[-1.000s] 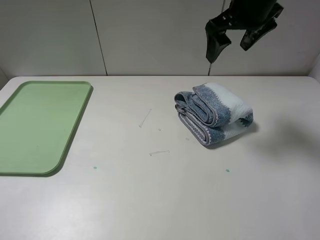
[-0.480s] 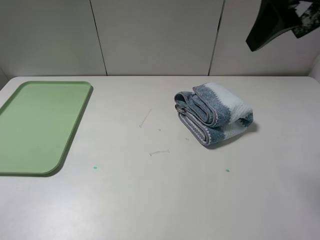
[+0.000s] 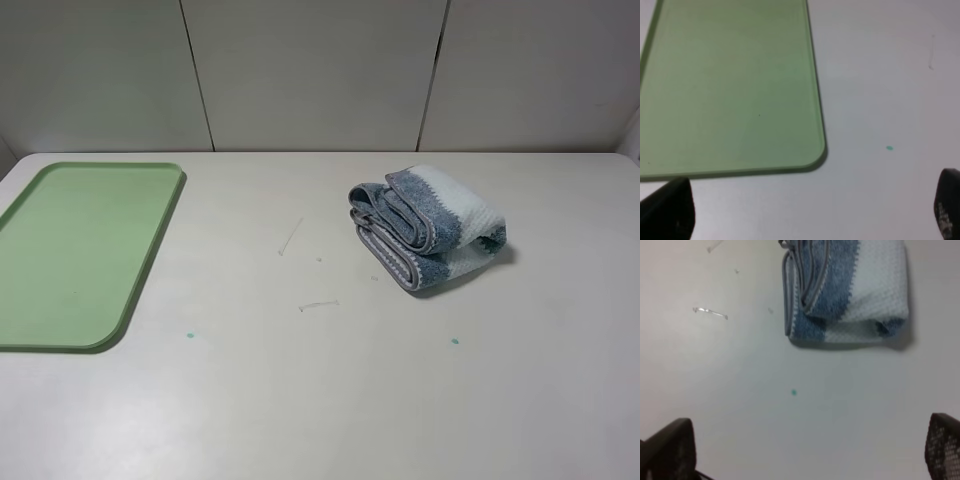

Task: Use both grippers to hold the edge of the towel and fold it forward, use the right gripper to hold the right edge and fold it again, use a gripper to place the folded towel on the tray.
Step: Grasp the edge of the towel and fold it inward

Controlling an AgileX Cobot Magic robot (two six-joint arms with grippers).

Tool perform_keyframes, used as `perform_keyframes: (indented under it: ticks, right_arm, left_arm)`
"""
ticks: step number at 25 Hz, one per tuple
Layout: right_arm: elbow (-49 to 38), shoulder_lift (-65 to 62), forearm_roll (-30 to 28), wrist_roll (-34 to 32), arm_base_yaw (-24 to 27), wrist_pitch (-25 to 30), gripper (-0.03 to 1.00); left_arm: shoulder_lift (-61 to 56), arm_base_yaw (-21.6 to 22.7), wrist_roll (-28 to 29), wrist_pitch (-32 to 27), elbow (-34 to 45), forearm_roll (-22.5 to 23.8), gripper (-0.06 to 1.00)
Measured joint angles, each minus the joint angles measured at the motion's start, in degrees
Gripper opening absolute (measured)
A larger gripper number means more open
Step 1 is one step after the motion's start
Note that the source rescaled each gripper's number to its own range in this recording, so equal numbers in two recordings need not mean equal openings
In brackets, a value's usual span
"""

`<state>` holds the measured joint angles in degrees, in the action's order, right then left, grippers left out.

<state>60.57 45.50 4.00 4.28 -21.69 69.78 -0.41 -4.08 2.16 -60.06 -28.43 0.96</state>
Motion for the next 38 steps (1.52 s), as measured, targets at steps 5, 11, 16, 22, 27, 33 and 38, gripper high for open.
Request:
perform_keyframes:
  ticks: [5,11,16,22,27,33,38]
  right_arm:
    - [-7.93,-15.37,-0.77,0.0,7.66,0.05,1.0]
    - [-15.16,-33.23,-4.92,0.0,17.93,-0.39,1.0]
    - [-20.17,-44.43,-8.07,0.0,22.38,-4.51,1.0]
    - [-26.54,-45.88,-7.91,0.0,22.67,-7.54,1.0]
    - [-31.33,-45.88,-4.93,0.0,22.67,-9.77,1.0]
    - [-32.04,-45.88,-3.21,-0.02,22.67,-10.98,1.0]
    - [-32.04,-45.88,-3.21,-0.02,22.67,-11.03,1.0]
  left_arm:
    - [0.0,0.0,0.0,0.0,0.0,0.0,0.95]
    - [0.0,0.0,0.0,0.0,0.0,0.0,0.95]
    - [0.0,0.0,0.0,0.0,0.0,0.0,0.95]
    - [0.0,0.0,0.0,0.0,0.0,0.0,0.95]
    - [0.0,0.0,0.0,0.0,0.0,0.0,0.95]
    - [0.0,0.0,0.0,0.0,0.0,0.0,0.95]
    - [0.0,0.0,0.0,0.0,0.0,0.0,0.95]
